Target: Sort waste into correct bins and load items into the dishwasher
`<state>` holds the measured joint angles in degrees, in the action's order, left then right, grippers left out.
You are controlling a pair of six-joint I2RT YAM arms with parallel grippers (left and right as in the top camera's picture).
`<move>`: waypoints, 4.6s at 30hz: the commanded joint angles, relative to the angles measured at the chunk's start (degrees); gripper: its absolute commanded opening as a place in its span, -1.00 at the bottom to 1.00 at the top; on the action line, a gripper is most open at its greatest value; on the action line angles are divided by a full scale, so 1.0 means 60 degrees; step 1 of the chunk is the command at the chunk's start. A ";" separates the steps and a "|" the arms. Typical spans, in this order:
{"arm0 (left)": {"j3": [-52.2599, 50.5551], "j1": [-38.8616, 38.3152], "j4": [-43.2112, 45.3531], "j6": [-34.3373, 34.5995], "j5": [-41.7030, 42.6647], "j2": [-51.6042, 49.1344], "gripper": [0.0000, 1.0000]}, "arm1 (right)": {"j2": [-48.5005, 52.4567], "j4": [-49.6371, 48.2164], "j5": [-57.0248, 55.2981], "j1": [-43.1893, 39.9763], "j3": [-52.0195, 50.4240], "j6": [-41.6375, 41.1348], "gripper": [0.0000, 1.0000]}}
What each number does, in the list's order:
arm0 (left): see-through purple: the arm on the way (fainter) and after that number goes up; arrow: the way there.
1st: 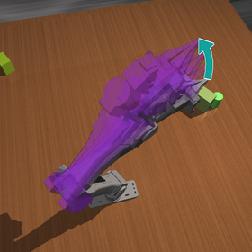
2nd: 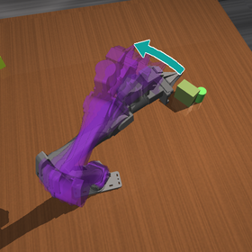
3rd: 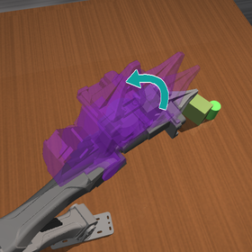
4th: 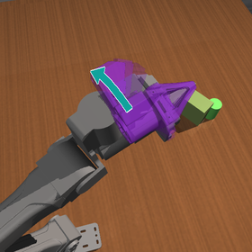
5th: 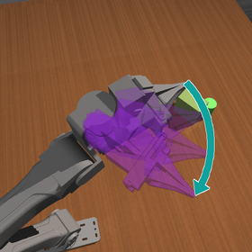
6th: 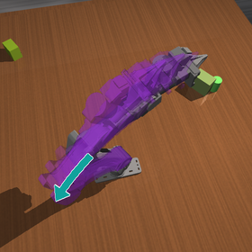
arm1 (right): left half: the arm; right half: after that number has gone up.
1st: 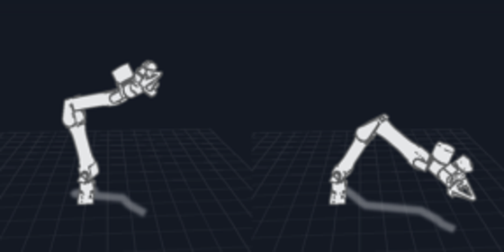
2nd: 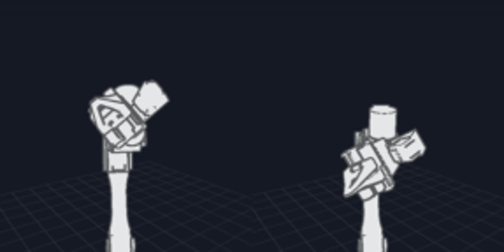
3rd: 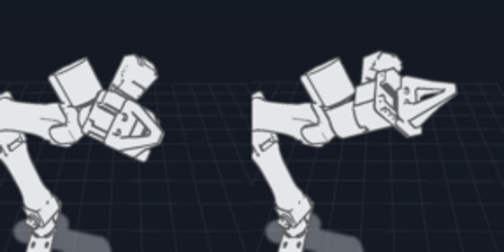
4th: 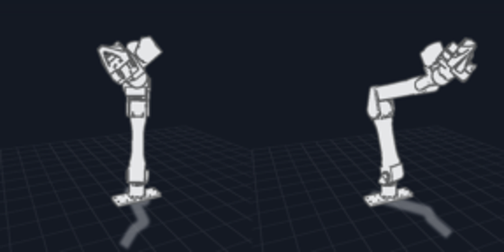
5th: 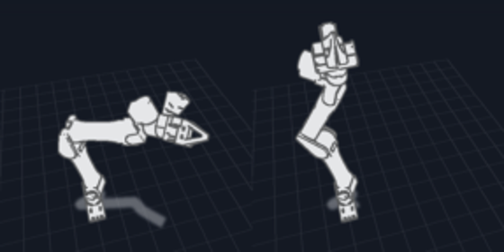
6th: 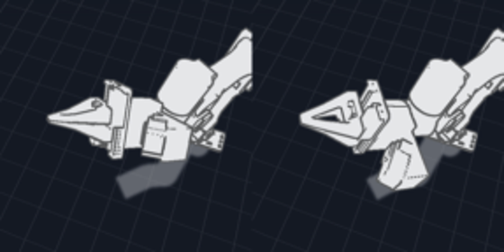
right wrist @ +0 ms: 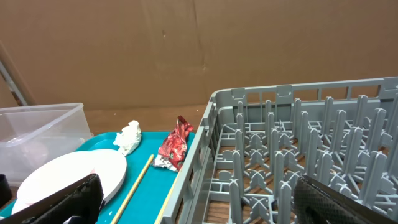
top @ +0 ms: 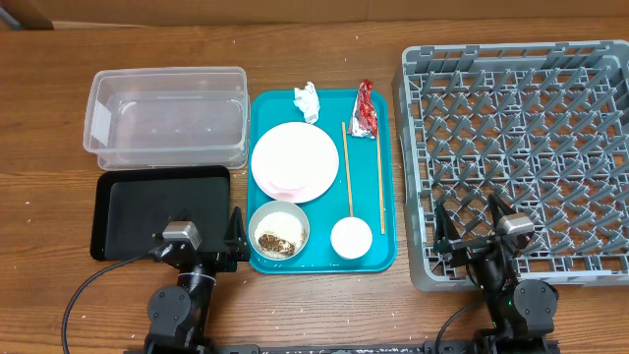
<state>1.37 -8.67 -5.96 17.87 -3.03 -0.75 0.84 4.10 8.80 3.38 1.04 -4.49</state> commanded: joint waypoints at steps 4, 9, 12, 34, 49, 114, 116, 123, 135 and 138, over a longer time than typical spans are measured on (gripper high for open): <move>-0.0047 -0.0058 0.0036 0.0058 0.0044 0.0080 1.00 | -0.0084 -0.0033 0.0051 -0.0022 -0.0095 -0.0036 1.00; -0.0047 -0.0058 0.0036 0.0058 0.0044 0.0080 1.00 | -0.0084 -0.0033 0.0051 -0.0022 -0.0095 -0.0036 1.00; -0.0047 -0.0058 0.0036 0.0058 0.0047 0.0080 1.00 | -0.0084 -0.0033 0.0047 -0.0022 -0.0095 -0.0036 1.00; -0.0047 -0.0058 0.0036 0.0058 0.0044 0.0080 1.00 | -0.0084 -0.0033 0.0051 -0.0022 -0.0095 -0.0036 1.00; -0.0047 -0.0058 0.0036 0.0058 0.0044 0.0080 1.00 | -0.0084 -0.0197 0.0594 -0.0022 -0.0095 -0.0047 1.00; 1.2047 -0.5461 -0.8903 0.0882 0.1275 -1.5810 0.39 | 0.9402 0.8120 0.2798 -0.0022 1.0775 -0.3016 1.00; 1.2047 -0.5697 -0.8896 0.0885 0.0831 -1.6174 0.34 | 0.9402 0.8120 0.2798 -0.0022 1.0775 -0.3020 1.00; 1.2047 -0.5898 -0.8378 0.0936 0.0754 -1.7402 -0.56 | 0.9402 0.8211 0.2801 -0.0022 1.0775 -0.3016 1.00; 1.2801 -0.1898 -0.8725 -0.0688 0.8466 -1.4987 -0.92 | 0.9402 0.8298 0.3140 -0.0022 1.0775 -0.3002 1.00; 1.2790 -0.0962 -0.8706 -0.1410 1.1052 -1.4994 -0.92 | 0.9435 0.7872 0.4681 0.0029 1.0765 -0.2280 0.91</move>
<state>77.56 -19.62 -58.04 17.87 35.48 -91.57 57.76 53.47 27.86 3.38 64.49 -22.20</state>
